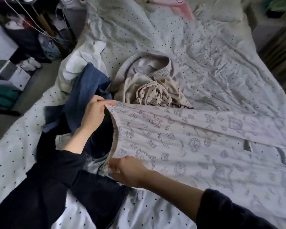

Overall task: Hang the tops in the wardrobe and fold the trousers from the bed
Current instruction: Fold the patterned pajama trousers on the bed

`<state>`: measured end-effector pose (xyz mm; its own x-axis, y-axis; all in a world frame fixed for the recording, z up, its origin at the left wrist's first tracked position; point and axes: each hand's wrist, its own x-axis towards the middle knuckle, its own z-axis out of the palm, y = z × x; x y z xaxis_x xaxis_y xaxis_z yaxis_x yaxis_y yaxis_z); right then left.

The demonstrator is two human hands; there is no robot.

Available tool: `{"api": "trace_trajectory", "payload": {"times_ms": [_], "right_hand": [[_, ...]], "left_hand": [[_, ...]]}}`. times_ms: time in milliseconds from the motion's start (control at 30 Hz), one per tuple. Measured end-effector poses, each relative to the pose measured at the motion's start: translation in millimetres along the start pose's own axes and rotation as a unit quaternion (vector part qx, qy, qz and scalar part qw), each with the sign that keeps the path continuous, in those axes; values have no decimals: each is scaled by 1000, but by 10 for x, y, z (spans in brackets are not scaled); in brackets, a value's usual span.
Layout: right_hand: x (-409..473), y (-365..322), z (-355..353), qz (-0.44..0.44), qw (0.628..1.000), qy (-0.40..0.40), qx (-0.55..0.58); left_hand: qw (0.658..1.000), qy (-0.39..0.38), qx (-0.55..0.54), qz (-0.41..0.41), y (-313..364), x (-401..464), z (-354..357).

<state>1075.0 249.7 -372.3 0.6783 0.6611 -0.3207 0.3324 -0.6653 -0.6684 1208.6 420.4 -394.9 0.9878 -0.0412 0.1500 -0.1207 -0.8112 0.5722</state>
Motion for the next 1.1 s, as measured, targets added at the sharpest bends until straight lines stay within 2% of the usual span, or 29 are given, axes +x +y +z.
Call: {"api": "trace_trajectory", "payload": {"times_ms": [67, 167, 233, 367, 467, 600, 733, 833, 967, 1033, 1100], "right_hand": [[115, 54, 110, 12, 1000, -27, 11], [197, 227, 219, 64, 991, -114, 9], [165, 377, 208, 81, 987, -135, 28], [-62, 728, -83, 113, 988, -57, 88], [-354, 1113, -398, 157, 983, 36, 93], [-902, 1759, -771, 240, 954, 164, 67], [-1540, 2532, -1027, 312, 914, 260, 7], [-1994, 3214, -1141, 369, 888, 262, -79], [-2464, 4002, -1191, 433, 865, 201, -157], [-2682, 4415, -1214, 443, 859, 184, -178], [-2841, 4737, -1271, 437, 857, 181, -204]], "left_hand": [[999, -31, 16, -21, -77, -82, 104], [990, -116, 41, -76, -115, -193, 277], [988, -115, 76, -72, -53, -209, 325], [991, -7, 127, -32, 320, -204, 351], [992, 33, 121, 9, 753, -188, 516], [990, -22, 97, 104, 1383, -208, 1042], [979, -100, 91, 155, 1999, -220, 1695], [969, -137, 95, 183, 2430, -241, 2257], [945, -191, 154, 215, 2855, -244, 2933], [926, -224, 201, 228, 3047, -224, 3290], [918, -222, 226, 237, 3231, -184, 3496]]}}
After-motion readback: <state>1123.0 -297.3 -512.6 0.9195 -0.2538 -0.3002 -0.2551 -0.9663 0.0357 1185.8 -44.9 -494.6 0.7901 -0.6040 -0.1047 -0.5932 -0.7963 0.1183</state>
